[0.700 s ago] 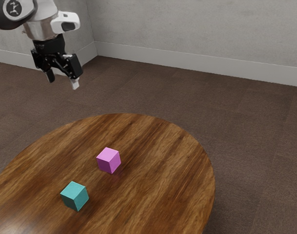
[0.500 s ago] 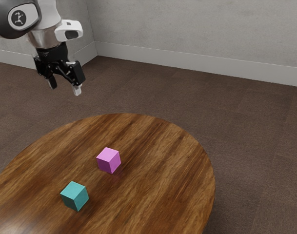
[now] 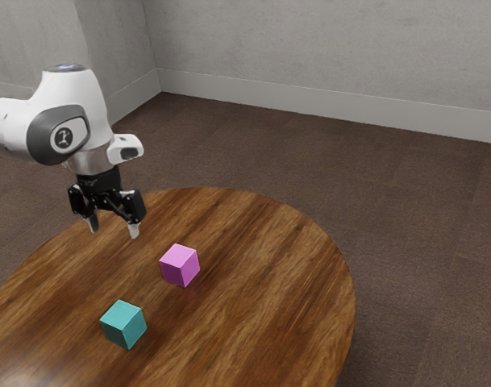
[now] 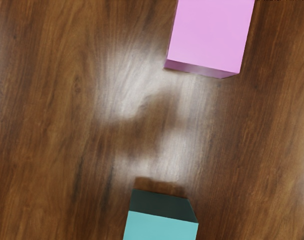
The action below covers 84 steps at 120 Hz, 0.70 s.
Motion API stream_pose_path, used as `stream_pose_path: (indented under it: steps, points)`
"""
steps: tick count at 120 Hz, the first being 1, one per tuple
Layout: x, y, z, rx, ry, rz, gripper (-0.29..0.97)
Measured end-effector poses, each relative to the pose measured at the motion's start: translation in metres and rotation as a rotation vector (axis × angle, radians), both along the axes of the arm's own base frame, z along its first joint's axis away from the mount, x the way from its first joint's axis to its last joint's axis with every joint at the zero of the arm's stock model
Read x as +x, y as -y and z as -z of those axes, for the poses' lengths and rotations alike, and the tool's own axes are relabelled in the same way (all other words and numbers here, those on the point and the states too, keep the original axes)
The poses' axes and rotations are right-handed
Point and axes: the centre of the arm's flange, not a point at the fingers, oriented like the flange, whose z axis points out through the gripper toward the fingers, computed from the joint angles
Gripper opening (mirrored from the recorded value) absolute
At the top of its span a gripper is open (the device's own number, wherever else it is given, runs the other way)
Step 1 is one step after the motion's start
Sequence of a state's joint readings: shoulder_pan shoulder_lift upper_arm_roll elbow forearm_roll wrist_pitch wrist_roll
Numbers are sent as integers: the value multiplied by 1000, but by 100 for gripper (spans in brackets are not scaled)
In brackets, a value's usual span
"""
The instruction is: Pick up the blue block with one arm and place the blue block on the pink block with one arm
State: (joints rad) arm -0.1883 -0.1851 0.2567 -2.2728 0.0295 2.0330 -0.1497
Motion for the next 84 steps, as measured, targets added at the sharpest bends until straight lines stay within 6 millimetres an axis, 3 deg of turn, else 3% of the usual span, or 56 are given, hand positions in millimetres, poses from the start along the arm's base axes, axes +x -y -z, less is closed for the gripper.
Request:
stream_pose_path:
  steps: [13,68,84]
  points:
    - [-6,-6,35,-1,12,-8,68]
    - [-30,-16,120,-6,78,91,68]
    - [-29,-16,128,-11,97,110,68]
